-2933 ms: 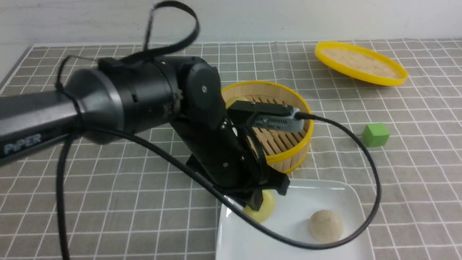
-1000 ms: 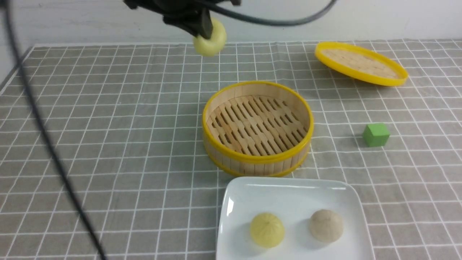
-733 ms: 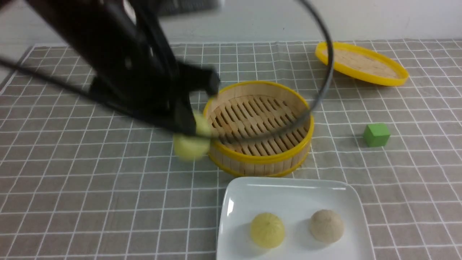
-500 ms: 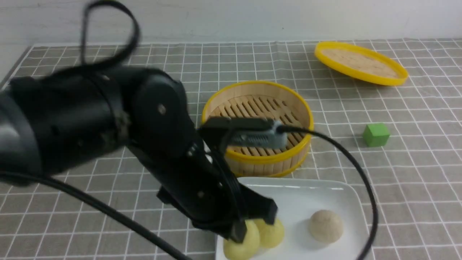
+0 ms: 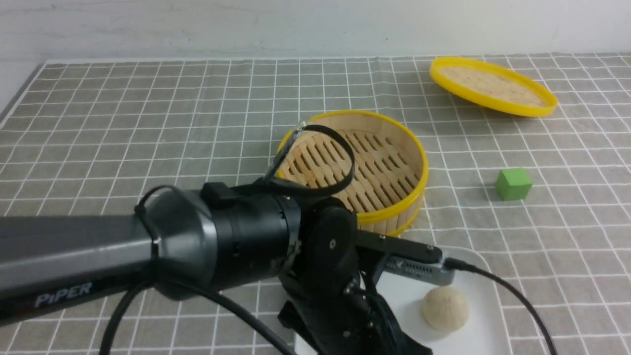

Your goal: Put the steamed buns into the plate on the grey tablecloth.

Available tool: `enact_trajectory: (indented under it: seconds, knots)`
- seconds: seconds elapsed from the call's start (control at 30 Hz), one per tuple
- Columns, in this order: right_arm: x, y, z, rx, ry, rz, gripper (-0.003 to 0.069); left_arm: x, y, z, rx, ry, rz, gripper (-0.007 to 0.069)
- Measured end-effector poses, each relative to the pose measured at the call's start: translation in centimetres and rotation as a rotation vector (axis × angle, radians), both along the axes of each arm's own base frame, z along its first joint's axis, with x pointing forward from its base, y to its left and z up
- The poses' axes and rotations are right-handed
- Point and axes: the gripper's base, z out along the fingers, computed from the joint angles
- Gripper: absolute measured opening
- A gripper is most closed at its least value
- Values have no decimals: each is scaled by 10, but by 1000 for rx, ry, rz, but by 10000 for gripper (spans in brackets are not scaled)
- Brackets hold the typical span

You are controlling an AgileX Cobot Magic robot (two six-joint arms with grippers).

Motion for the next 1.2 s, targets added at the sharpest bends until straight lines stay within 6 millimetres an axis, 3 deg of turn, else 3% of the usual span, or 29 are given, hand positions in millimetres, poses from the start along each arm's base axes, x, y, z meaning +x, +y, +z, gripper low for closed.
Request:
enact_trajectory:
  seconds: [0.2, 0.33, 0.43, 0.6, 0.7, 0.83, 1.03, 1.2]
  knots:
    - [-29, -16, 7, 19, -31, -9, 32, 4, 0, -1, 5, -30, 36, 232]
    - [-59, -32, 12, 55, -95, -15, 32, 3, 1, 1, 6, -30, 40, 351]
    - [-83, -43, 14, 139, -214, -22, 32, 3, 3, 19, -14, -68, 24, 410]
    - [-87, -40, 0, 354, -500, 5, 32, 5, 10, 60, -65, -202, -8, 419]
    - [-77, -36, -15, 382, -594, 13, 32, 5, 16, 75, -74, -261, -4, 395]
    - [-67, -32, -31, 371, -633, 21, 32, 3, 24, 86, -61, -297, 20, 287]
    - [-65, -32, -33, 358, -662, 25, 37, 3, 26, 86, -54, -298, 32, 71]
    - [-65, -32, -33, 357, -661, 25, 45, 4, 26, 86, -54, -299, 34, 2]
